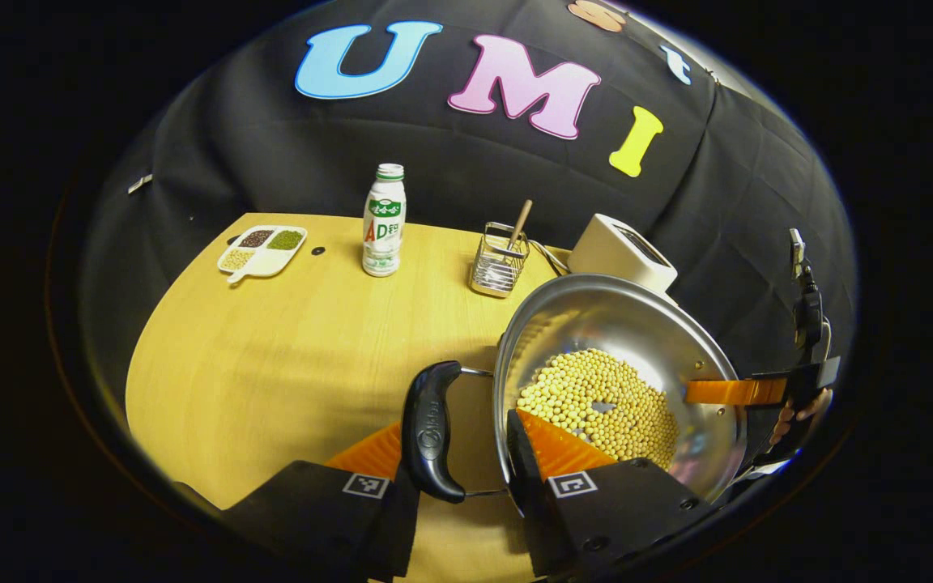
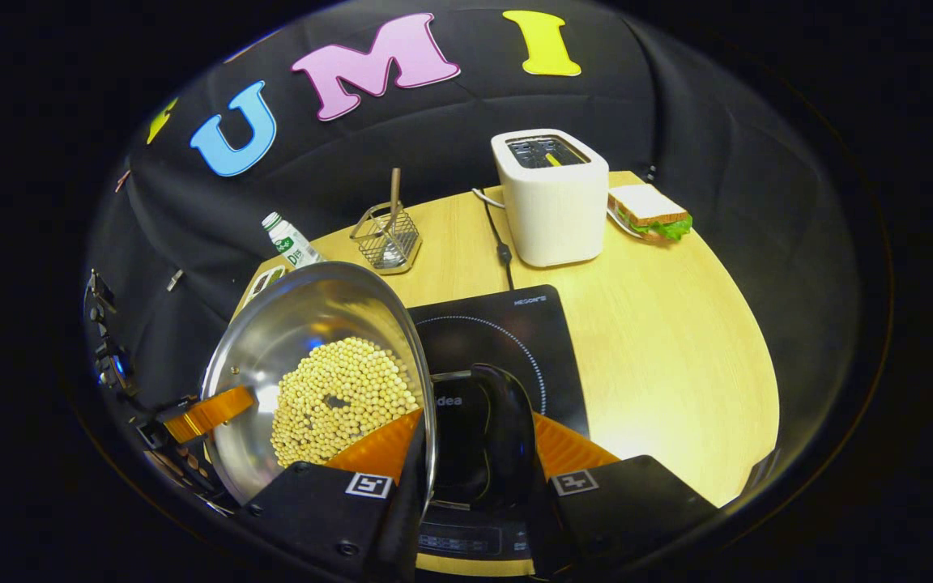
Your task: First push the handle of the pot to place it horizontally, then grasp the pot with both hands and set it on the induction cooktop.
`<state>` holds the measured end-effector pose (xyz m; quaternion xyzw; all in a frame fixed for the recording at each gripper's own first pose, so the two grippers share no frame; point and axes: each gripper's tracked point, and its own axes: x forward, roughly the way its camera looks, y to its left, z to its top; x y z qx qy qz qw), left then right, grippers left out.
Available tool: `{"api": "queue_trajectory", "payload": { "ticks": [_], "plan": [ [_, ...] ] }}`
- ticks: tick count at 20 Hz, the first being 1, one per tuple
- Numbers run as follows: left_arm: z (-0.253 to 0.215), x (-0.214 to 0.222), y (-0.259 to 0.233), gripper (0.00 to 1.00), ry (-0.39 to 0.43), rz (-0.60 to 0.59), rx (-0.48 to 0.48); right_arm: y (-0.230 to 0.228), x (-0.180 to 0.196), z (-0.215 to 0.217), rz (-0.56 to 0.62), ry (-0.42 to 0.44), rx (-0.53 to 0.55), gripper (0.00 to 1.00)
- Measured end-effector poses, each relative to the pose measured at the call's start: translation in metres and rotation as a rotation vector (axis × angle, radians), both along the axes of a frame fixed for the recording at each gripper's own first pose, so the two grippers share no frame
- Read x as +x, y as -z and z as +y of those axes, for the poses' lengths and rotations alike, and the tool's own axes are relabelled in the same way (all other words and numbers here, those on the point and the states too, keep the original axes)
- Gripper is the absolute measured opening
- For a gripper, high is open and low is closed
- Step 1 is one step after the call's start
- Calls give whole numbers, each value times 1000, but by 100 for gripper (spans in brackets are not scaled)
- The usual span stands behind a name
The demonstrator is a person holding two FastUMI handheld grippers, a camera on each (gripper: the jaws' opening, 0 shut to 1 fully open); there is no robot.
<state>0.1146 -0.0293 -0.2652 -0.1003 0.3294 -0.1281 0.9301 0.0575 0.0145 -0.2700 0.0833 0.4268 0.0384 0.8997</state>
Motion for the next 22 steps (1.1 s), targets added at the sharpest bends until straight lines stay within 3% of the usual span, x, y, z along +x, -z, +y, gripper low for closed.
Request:
{"api": "queue_trajectory", "payload": {
  "ticks": [1, 2, 3, 6, 7, 10, 11, 14, 15, 16, 17, 22],
  "plan": [
    [-6, 1, 1, 58, -4, 4, -1, 1, 3, -6, 2, -3, -1, 57],
    [-11, 3, 3, 57, -7, 7, -3, 2, 6, -11, 5, -6, -1, 52],
    [-16, 4, 5, 57, -10, 11, -4, 3, 9, -16, 8, -7, -1, 57],
    [-28, 9, 9, 57, -19, 18, -2, 10, 16, -28, 23, -13, -2, 52],
    [-31, 11, 11, 57, -22, 17, -4, 11, 18, -31, 26, -15, 0, 56],
    [-39, 16, 14, 57, -33, 19, -7, 15, 24, -38, 30, -20, 1, 52],
    [-41, 16, 16, 57, -35, 20, -8, 17, 27, -41, 31, -21, 1, 56],
    [-49, 21, 21, 57, -36, 27, -7, 23, 31, -47, 37, -23, -1, 51],
    [-51, 22, 24, 57, -37, 28, -8, 24, 33, -50, 38, -23, 0, 56],
    [-53, 24, 24, 57, -41, 27, -10, 27, 35, -52, 39, -24, 0, 52],
    [-55, 25, 25, 57, -45, 24, -13, 28, 36, -54, 40, -24, 2, 56],
    [-60, 27, 33, 57, -56, 26, -1, 42, 48, -61, 41, -40, 8, 56]
  ]
}}
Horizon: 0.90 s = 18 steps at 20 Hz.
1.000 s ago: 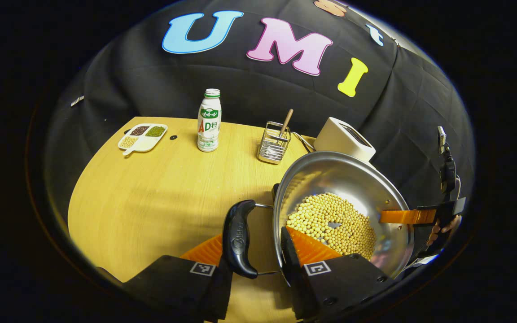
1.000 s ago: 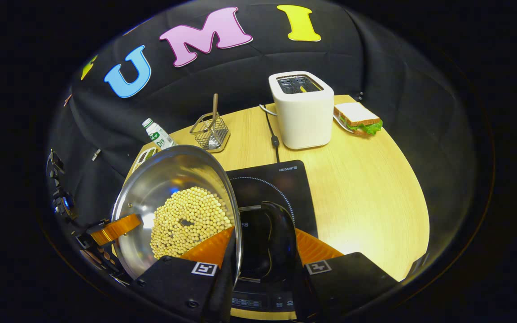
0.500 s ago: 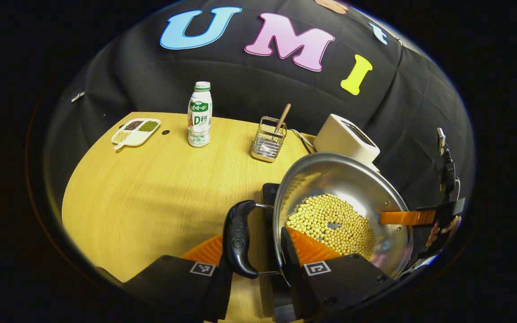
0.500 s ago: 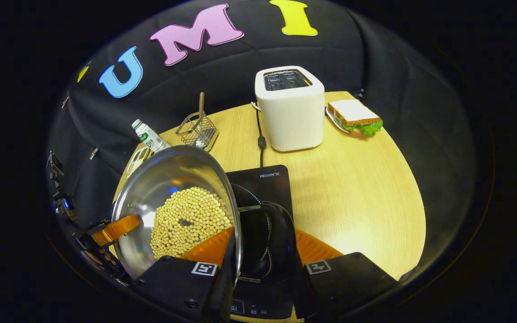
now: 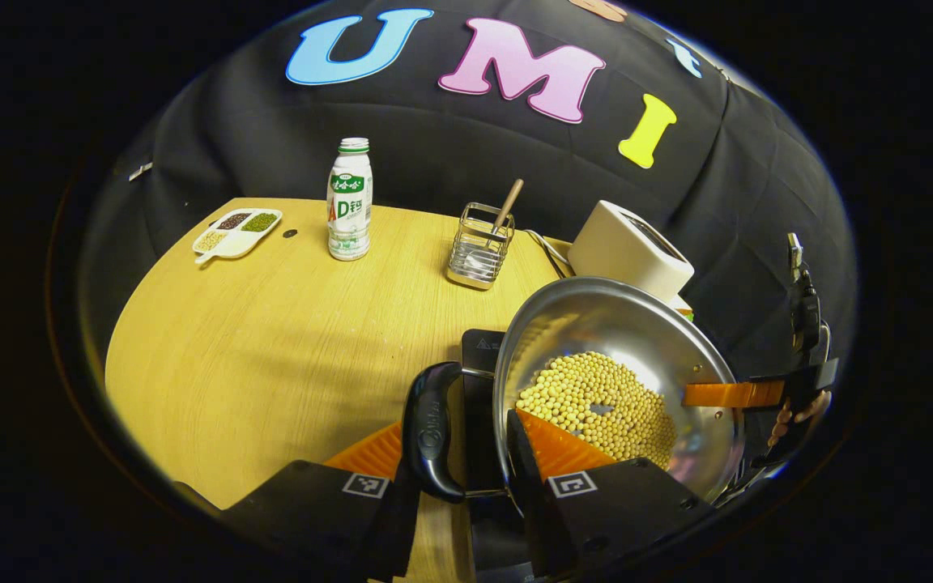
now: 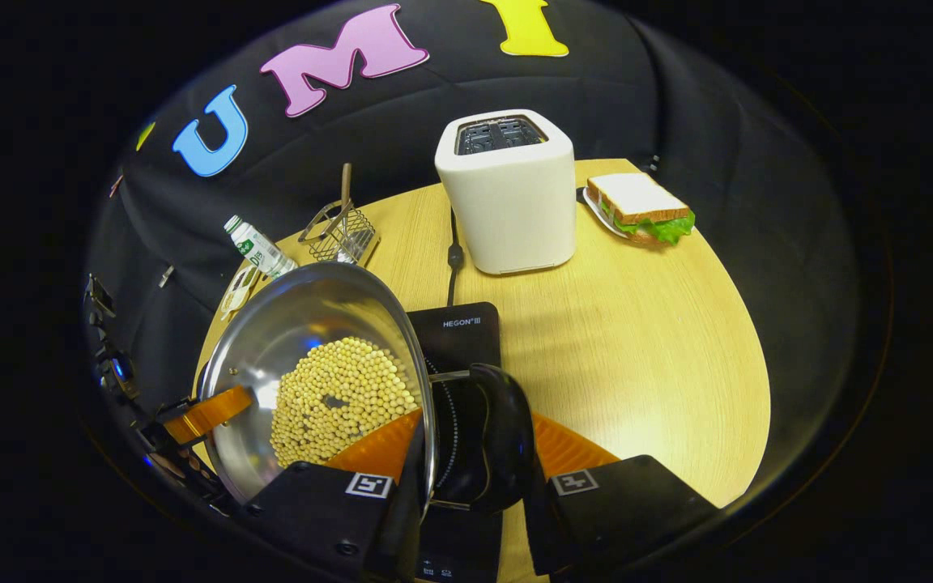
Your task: First push the handle of the pot to place it horizontally, then grasp the pot with both hands and set it on the induction cooktop.
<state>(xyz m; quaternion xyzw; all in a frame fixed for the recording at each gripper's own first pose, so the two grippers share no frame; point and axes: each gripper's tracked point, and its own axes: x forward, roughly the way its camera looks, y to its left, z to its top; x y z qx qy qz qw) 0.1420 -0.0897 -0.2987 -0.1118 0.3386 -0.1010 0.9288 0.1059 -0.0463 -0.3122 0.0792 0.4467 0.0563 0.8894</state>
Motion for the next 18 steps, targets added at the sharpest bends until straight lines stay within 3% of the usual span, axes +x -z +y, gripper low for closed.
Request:
{"api": "queue_trajectory", "payload": {
  "ticks": [12, 13, 14, 18],
  "plan": [
    [-3, 2, 10, 59, -36, 20, -29, 5, 5, -5, -14, -8, 15, 58],
    [-3, 1, 10, 59, -44, 20, -35, 6, 4, -5, -14, -9, 14, 54],
    [-2, 2, 9, 59, -51, 20, -34, 6, 5, -5, -16, -8, 12, 59],
    [-3, 0, 10, 60, -61, 24, -30, 5, 4, -6, -24, -13, -2, 60]
  ]
}}
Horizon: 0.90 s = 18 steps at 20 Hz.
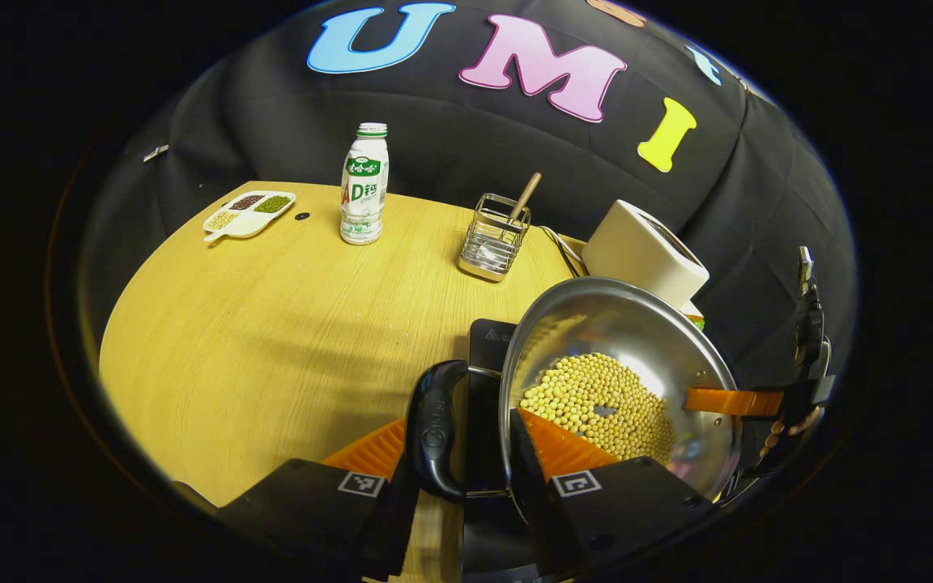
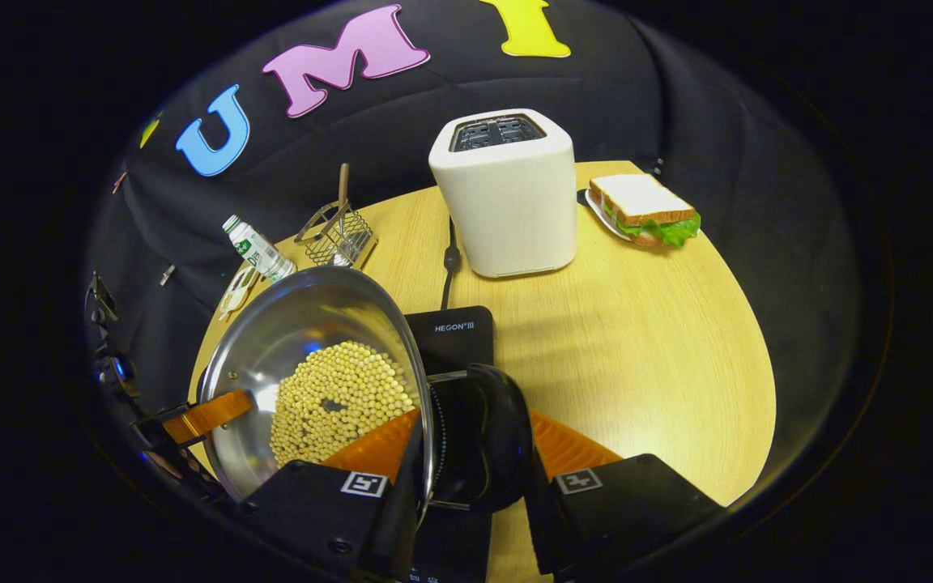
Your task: First push the handle of the pot to place it horizontally, then grasp the pot with both hands and set it on the induction cooktop.
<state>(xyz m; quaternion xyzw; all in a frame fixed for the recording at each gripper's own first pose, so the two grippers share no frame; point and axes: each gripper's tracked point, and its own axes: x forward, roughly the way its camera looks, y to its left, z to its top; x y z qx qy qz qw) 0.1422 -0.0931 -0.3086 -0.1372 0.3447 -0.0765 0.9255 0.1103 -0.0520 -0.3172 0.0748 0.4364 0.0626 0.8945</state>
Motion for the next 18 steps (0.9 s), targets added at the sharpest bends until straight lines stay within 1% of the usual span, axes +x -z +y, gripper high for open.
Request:
{"api": "queue_trajectory", "payload": {
  "ticks": [1, 2, 3, 4, 5, 6, 7, 8, 10, 12, 14, 18],
  "plan": [
    [-1, 0, 0, 60, -5, 4, -3, 0, 0, 0, 1, -3, -2, 61],
    [-2, -1, 0, 64, -7, 8, -8, -1, -2, 0, -1, -5, -7, 62],
    [-4, -2, -2, 63, -12, 7, -13, -3, -2, 0, -6, -7, -9, 66],
    [-5, -3, -5, 71, -18, 4, -14, -5, -3, 1, -13, -10, -4, 70],
    [-4, -3, -5, 76, -31, 5, -2, -8, -5, 2, -17, -11, 6, 76],
    [-1, -4, -8, 95, -42, 6, 14, -11, -6, 2, -23, -8, 10, 81],
    [1, -8, -8, 96, -47, 7, 28, -13, -7, 1, -33, -2, 12, 94],
    [2, -11, -12, 96, -45, 5, 32, -17, -9, 0, -43, 7, 14, 97],
    [2, -20, -20, 95, -37, 1, 24, -27, -16, -3, -66, 25, 17, 100],
    [5, -31, -29, 96, -36, -12, 35, -41, -21, -8, -107, 47, 8, 99],
    [12, -40, -46, 96, -38, -57, 56, -58, -29, -12, -156, 66, -10, 99],
    [25, -68, -94, 96, -53, -166, 83, -99, -58, -19, -246, 99, -41, 99]
  ]
}}
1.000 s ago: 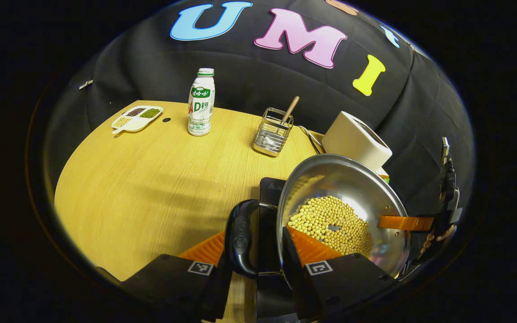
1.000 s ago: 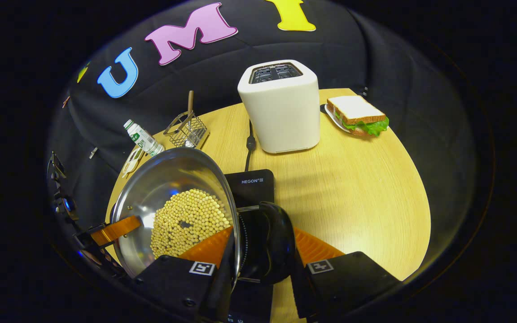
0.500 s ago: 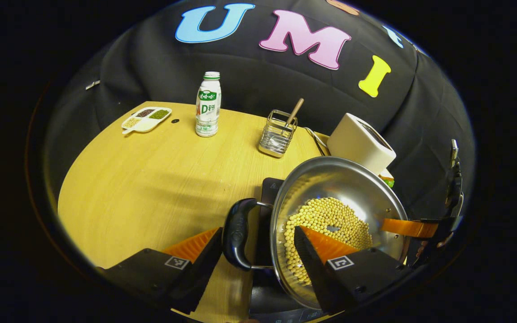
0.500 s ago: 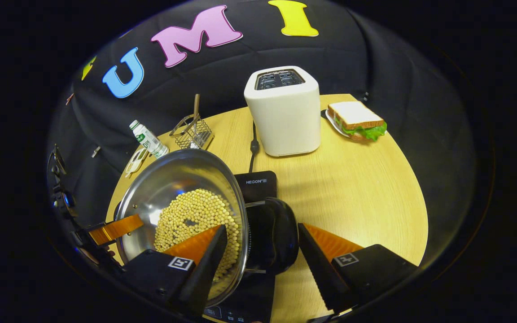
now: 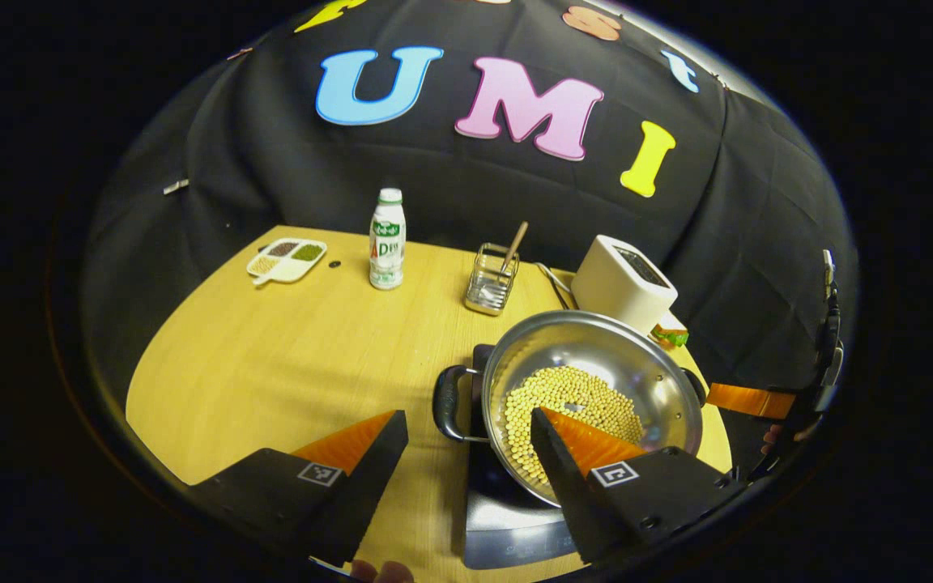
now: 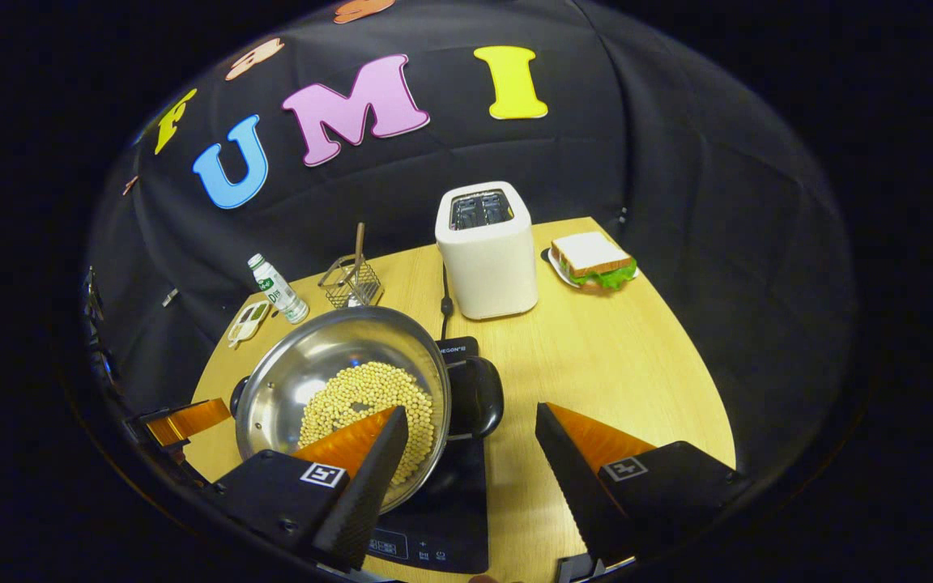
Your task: First push the handle of the pot to place it horizontally, then grasp the pot with both hands and set it on the induction cooktop.
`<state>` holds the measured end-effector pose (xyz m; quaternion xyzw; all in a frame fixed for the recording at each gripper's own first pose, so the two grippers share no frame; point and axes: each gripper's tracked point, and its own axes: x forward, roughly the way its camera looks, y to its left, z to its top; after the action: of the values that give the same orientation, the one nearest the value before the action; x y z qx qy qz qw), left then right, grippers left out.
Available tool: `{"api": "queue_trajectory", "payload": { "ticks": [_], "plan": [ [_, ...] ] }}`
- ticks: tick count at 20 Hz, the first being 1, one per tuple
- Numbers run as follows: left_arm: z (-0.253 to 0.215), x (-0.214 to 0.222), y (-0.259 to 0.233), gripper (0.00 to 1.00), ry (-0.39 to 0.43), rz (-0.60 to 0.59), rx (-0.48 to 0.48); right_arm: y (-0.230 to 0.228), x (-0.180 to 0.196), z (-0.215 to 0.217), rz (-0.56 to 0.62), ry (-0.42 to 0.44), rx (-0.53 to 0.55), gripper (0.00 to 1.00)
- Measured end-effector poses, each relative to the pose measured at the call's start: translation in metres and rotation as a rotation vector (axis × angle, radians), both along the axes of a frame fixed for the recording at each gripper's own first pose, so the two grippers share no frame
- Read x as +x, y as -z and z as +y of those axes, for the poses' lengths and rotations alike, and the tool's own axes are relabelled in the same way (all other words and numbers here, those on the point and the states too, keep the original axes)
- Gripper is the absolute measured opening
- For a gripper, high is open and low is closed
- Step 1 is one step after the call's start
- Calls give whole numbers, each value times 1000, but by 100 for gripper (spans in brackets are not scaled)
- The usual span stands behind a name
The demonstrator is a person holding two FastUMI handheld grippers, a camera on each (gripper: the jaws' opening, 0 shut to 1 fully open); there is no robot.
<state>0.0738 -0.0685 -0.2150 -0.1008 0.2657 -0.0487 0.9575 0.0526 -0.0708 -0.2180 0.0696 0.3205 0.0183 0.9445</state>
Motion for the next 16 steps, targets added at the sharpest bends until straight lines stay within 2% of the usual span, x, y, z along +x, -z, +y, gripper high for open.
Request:
{"api": "queue_trajectory", "payload": {
  "ticks": [6, 12, 16],
  "plan": [
    [26, -54, -74, 95, -43, -190, 70, -77, -42, -7, -214, 58, -67, 99],
    [40, -113, -134, 95, -46, -378, 202, -149, -91, 0, -418, 82, -88, 99],
    [44, -152, -160, 95, -87, -503, 225, -179, -126, 2, -551, 91, -134, 98]
  ]
}}
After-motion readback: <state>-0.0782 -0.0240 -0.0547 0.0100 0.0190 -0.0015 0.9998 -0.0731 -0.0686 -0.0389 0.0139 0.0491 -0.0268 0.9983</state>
